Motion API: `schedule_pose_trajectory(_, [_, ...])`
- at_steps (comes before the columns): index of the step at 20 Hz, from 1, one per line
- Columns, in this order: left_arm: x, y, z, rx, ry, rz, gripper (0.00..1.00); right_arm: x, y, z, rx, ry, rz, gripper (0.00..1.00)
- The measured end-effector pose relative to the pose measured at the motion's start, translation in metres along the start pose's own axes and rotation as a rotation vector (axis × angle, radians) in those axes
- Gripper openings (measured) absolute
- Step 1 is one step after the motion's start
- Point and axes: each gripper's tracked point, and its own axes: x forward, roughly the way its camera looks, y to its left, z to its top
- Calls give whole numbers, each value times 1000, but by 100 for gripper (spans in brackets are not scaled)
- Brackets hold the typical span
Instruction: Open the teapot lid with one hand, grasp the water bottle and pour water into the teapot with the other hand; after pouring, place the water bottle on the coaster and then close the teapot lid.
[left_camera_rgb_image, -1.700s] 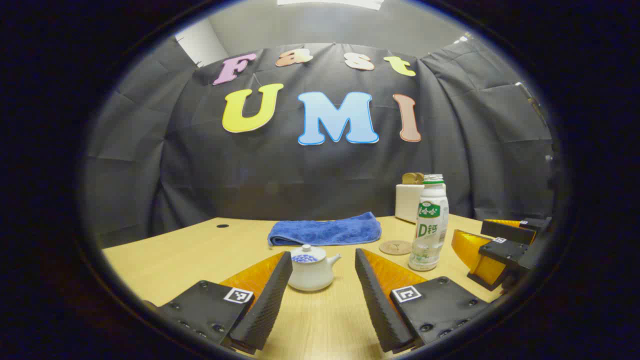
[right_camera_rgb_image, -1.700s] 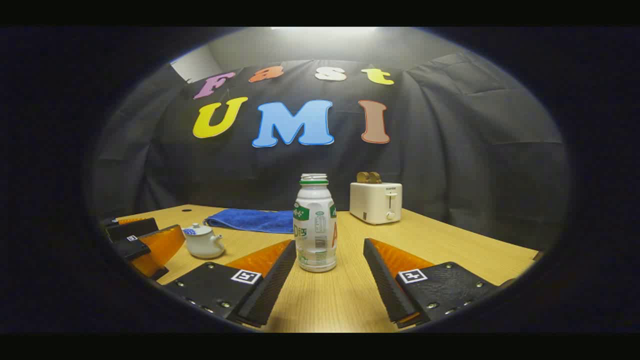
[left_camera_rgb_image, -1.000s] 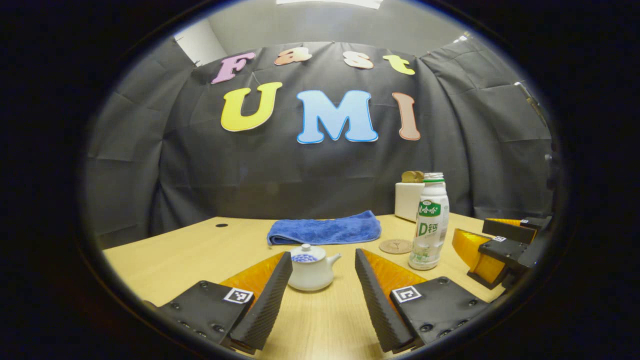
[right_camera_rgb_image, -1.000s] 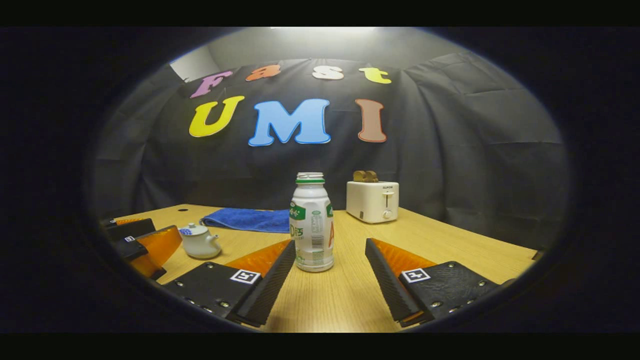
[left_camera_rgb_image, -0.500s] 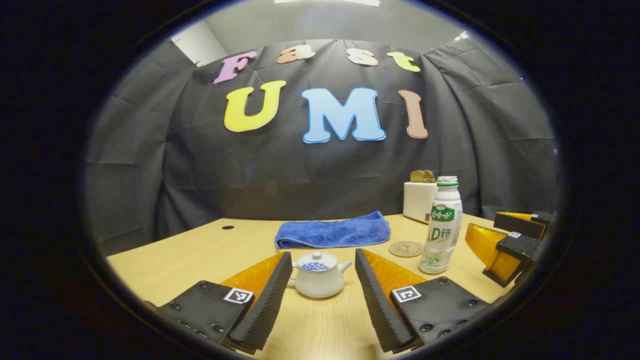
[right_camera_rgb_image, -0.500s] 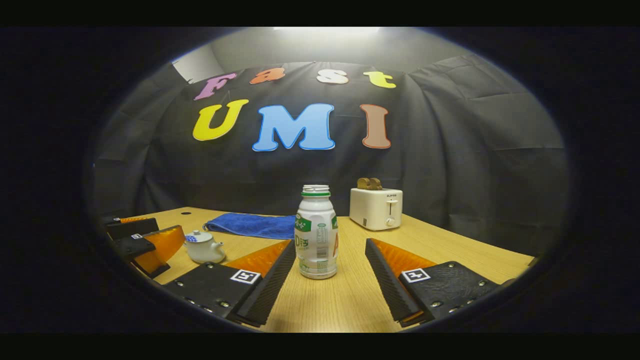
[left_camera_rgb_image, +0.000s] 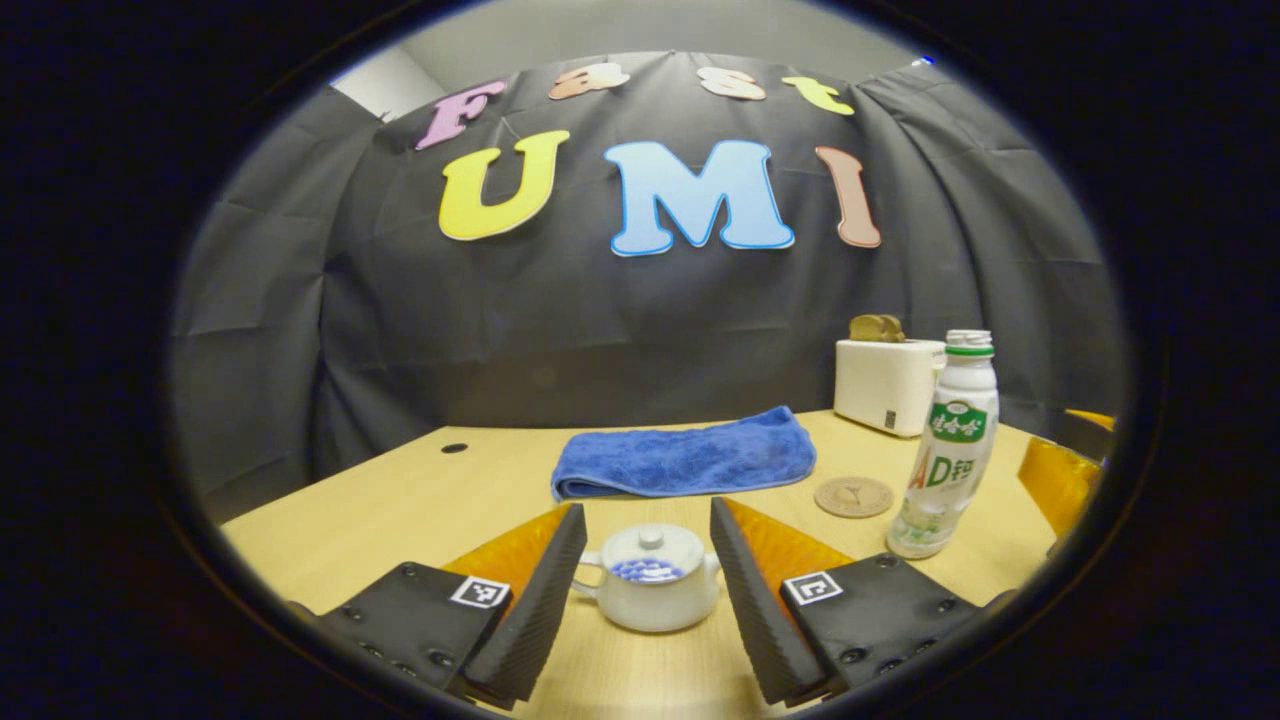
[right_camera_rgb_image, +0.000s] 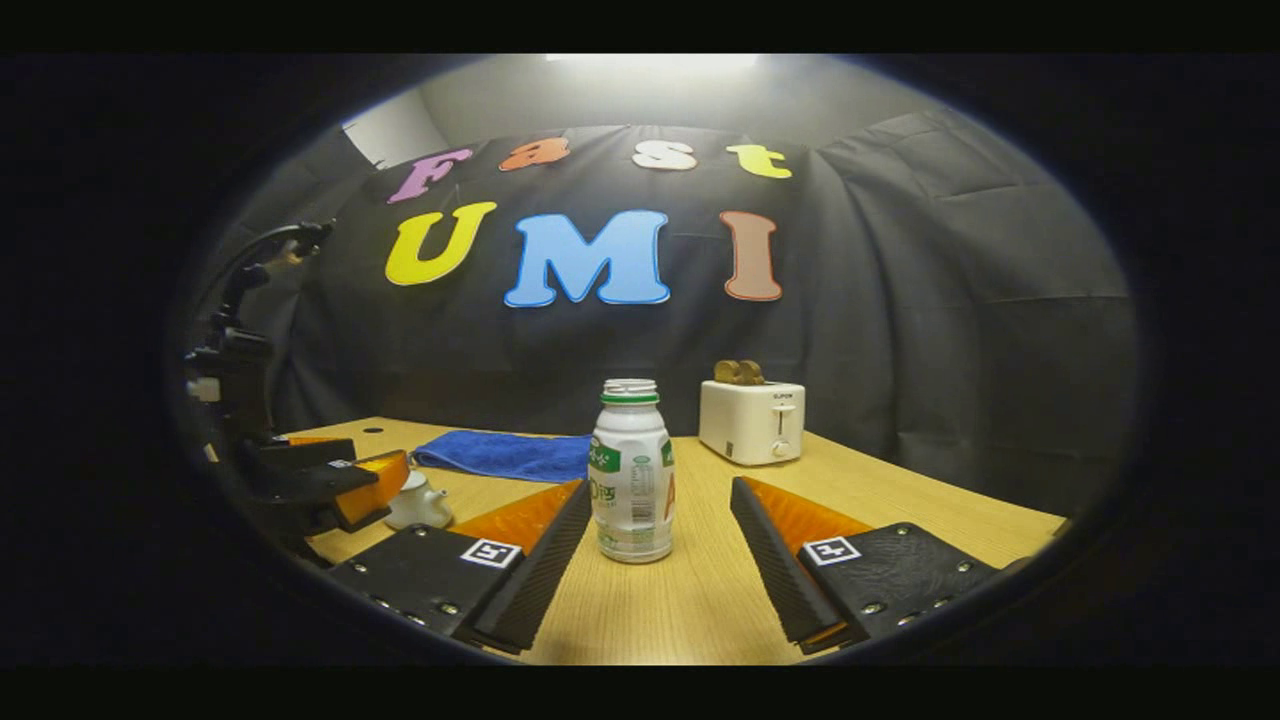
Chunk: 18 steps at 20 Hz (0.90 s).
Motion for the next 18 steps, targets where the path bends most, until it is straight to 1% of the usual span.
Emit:
schedule_pose_trajectory(1, [6,1,-2,0,4,5,80,1,-1,-1,5,3,-2,87])
schedule_pose_trajectory(2, [11,3,-2,-4,10,7,85,0,-2,-3,10,8,-3,87])
schedule_pose_trajectory(3, [16,2,-5,-10,22,8,83,0,-4,-4,15,13,-4,87])
schedule_pose_trajectory(6, [27,3,-14,-1,57,16,66,0,-8,-6,17,20,-11,87])
schedule_pose_trajectory(10, [31,0,-18,10,71,21,43,1,-12,-9,24,30,-19,87])
schedule_pose_trajectory(11, [30,-1,-18,17,71,21,51,2,-13,-10,28,35,-20,87])
schedule_pose_trajectory(12, [31,-2,-18,27,70,25,49,2,-14,-11,30,37,-20,87])
schedule_pose_trajectory(13, [32,-1,-17,39,68,33,43,2,-14,-11,30,37,-21,87])
schedule_pose_trajectory(14, [33,0,-16,39,67,34,42,1,-15,-10,28,36,-22,87])
schedule_pose_trajectory(15, [30,-4,-16,39,66,34,33,2,-16,-10,27,35,-25,87])
schedule_pose_trajectory(16, [29,-6,-16,43,68,34,27,2,-17,-10,26,35,-27,87])
schedule_pose_trajectory(17, [30,-7,-17,48,71,36,27,2,-17,-9,26,35,-28,87])
schedule_pose_trajectory(18, [30,-7,-17,53,75,36,24,2,-18,-10,27,35,-28,87])
